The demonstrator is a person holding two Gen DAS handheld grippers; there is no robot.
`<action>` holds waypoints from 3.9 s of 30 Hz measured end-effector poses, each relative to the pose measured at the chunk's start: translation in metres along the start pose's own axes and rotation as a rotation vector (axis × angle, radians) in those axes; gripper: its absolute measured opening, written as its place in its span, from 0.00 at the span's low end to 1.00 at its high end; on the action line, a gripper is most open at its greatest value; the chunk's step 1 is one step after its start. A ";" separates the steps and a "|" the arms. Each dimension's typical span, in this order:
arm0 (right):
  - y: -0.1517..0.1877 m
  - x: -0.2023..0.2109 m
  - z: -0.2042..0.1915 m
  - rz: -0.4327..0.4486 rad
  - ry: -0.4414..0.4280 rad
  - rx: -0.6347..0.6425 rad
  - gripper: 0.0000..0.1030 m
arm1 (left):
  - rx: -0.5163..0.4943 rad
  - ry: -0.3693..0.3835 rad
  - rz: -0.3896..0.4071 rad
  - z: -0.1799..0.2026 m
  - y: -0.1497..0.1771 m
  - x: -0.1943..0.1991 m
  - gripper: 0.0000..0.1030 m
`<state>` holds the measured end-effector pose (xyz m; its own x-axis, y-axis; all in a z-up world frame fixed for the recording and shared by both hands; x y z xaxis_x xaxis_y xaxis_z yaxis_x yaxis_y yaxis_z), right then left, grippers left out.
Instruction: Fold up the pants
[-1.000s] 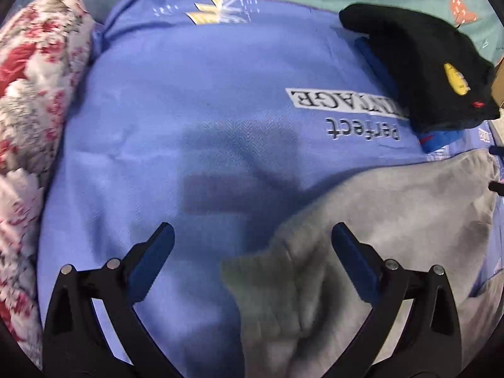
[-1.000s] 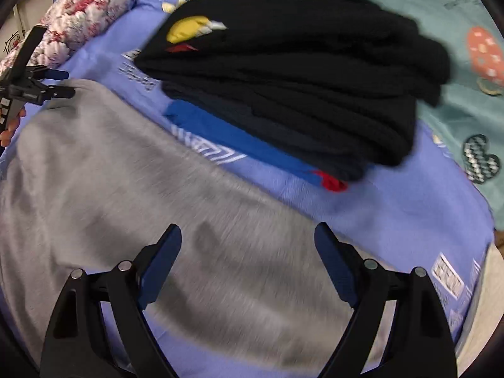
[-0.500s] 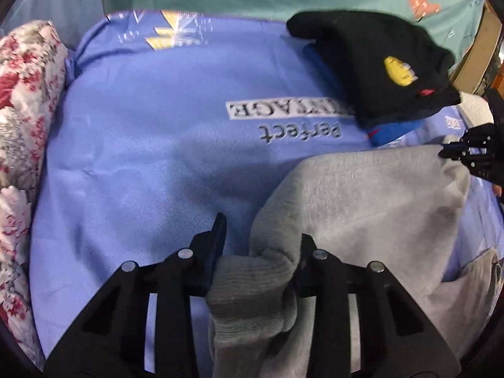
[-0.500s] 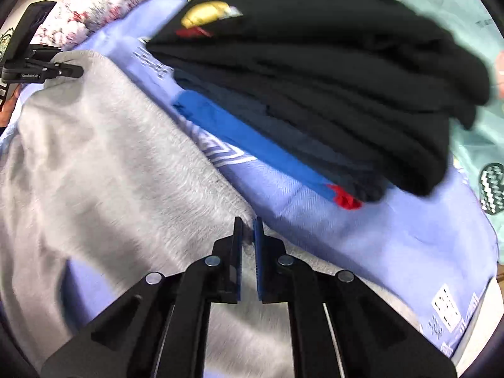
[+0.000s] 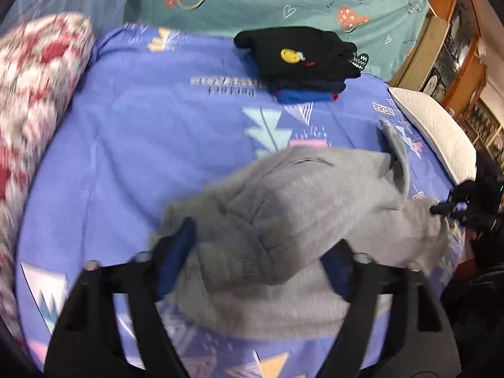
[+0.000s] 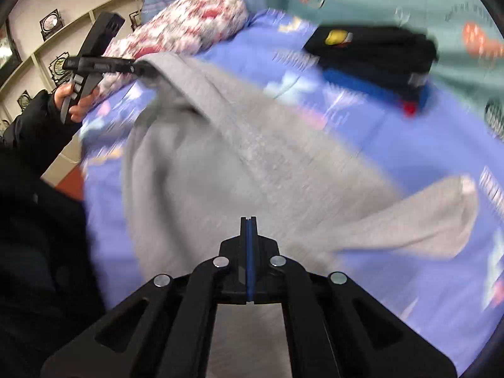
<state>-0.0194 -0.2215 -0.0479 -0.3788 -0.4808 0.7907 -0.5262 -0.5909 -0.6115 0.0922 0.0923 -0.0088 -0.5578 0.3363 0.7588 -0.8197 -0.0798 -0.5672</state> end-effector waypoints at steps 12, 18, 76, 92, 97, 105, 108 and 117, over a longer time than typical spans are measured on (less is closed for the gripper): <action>0.024 0.003 0.039 0.213 -0.116 -0.597 0.76 | 0.556 0.312 -0.071 -0.025 0.069 0.018 0.92; 0.024 -0.038 0.076 0.130 0.013 -0.827 0.76 | 0.669 0.284 -0.083 -0.023 0.044 -0.024 0.96; 0.021 -0.005 -0.038 0.244 -0.230 -0.526 0.11 | 0.497 0.065 -0.118 -0.059 0.058 -0.040 0.50; 0.015 0.012 -0.038 0.356 -0.190 -0.522 0.17 | 0.464 0.112 0.038 -0.050 0.039 -0.002 0.16; 0.048 -0.026 -0.033 0.201 -0.140 -0.575 0.18 | 0.435 0.023 -0.056 -0.063 0.062 -0.034 0.23; 0.061 0.009 -0.038 0.163 -0.056 -0.538 0.58 | 0.397 -0.023 -0.105 -0.061 0.074 -0.017 0.44; 0.063 0.067 -0.017 0.258 0.054 -0.554 0.77 | 0.357 -0.096 -0.040 -0.063 0.075 0.023 0.67; 0.006 0.035 0.092 0.049 0.376 -0.613 0.99 | 0.124 -0.055 0.061 0.026 0.038 0.024 0.79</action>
<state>0.0344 -0.3019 -0.0270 -0.5916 -0.1769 0.7866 -0.7926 -0.0513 -0.6076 0.0448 0.0728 -0.0035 -0.6110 0.2757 0.7421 -0.7917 -0.2152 -0.5718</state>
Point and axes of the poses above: each gripper's, at about its wrist camera, not at the fingertips, and x roughly against the way its jaws point, z to its right, y to its underside, the point moved 6 cm from there along -x, roughly the way its jaws point, and after that the axes turned 10 degrees about x, right-handed, at the moved point
